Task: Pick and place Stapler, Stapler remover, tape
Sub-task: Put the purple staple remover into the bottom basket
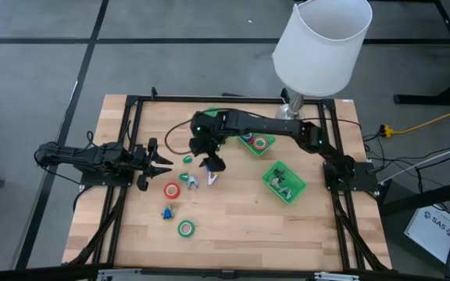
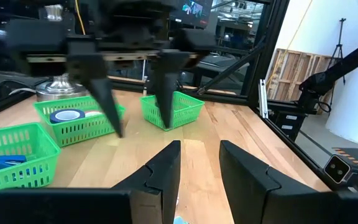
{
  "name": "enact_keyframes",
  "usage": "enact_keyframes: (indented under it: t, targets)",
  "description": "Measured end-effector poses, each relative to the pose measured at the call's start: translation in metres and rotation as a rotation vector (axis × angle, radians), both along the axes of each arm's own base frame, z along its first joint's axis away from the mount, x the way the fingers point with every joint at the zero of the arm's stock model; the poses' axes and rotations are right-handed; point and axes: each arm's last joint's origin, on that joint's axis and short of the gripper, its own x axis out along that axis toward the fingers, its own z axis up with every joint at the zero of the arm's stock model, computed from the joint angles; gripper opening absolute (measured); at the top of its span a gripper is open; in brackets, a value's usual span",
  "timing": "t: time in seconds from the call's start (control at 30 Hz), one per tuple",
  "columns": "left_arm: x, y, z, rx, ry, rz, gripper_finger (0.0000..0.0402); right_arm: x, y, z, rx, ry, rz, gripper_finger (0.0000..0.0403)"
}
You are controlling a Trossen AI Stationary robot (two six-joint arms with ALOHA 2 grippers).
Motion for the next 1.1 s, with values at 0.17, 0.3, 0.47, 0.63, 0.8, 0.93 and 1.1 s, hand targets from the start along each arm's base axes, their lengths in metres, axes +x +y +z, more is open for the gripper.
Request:
enact_keyframes:
  t: [0.17,0.3,0.47,0.63,0.8,0.93,1.1]
  targets:
    - [0.0,0.0,0.0,0.0,0.0,0.0,0.0107,0.001,0.019,0.0,-0.005,-0.005,0.046,0.023]
    - [0.0,0.0,0.0,0.0,0.0,0.0,0.0107,0.002,0.031,0.0,-0.003,-0.003,0.067,0.023]
    - [0.0,0.0,0.0,0.0,0.0,0.0,0.0107,0.002,0.048,0.0,-0.003,-0.002,0.1,0.023]
    - [0.0,0.0,0.0,0.0,0.0,0.0,0.0107,0.001,0.07,0.0,0.011,0.01,0.122,0.023]
    - [0.0,0.0,0.0,0.0,0.0,0.0,0.0107,0.0,0.088,0.0,0.058,0.05,0.081,0.023]
    - [0.0,0.0,0.0,0.0,0.0,0.0,0.0107,0.0,0.088,-0.007,0.059,0.078,0.082,0.023]
    - [0.0,0.0,0.0,0.0,0.0,0.0,0.0107,0.003,0.087,-0.022,0.093,0.119,0.109,0.023]
